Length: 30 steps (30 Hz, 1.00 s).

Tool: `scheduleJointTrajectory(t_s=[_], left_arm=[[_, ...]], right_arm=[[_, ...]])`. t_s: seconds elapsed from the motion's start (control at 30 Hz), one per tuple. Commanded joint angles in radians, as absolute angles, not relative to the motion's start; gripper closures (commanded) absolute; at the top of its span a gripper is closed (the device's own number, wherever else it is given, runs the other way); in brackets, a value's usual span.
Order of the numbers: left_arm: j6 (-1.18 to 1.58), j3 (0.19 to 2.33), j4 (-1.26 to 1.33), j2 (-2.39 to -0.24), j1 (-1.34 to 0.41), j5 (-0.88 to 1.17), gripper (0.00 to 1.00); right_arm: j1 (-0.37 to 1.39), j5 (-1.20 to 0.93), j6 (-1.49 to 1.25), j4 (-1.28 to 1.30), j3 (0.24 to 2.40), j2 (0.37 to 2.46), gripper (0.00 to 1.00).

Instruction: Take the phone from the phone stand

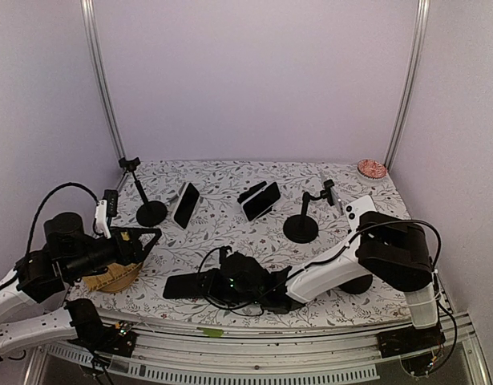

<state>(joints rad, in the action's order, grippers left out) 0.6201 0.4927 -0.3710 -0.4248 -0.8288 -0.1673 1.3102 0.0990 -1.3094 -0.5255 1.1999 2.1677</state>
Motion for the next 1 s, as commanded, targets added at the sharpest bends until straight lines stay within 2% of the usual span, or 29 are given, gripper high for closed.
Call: scheduleJointTrajectory(t_s=[0.0, 0.23, 0.6, 0.97], left_arm=[[0.626, 0.505, -0.353, -0.422, -0.847, -0.188, 0.09], [0.628, 0.502, -0.354, -0.423, -0.855, -0.192, 0.09], [0.633, 0.506, -0.363, -0.422, -0.883, -0.213, 0.1], [0.635, 0.51, -0.368, -0.424, -0.897, -0.228, 0.1]], right_arm=[[1.314, 0.108, -1.357, -0.567, 1.169, 2.196, 0.7], [1.315, 0.11, -1.38, -0.581, 1.12, 2.179, 0.64], [1.322, 0.138, -1.375, -0.57, 1.082, 2.162, 0.63], [1.341, 0.227, -1.356, -0.451, 1.045, 2.091, 0.61]])
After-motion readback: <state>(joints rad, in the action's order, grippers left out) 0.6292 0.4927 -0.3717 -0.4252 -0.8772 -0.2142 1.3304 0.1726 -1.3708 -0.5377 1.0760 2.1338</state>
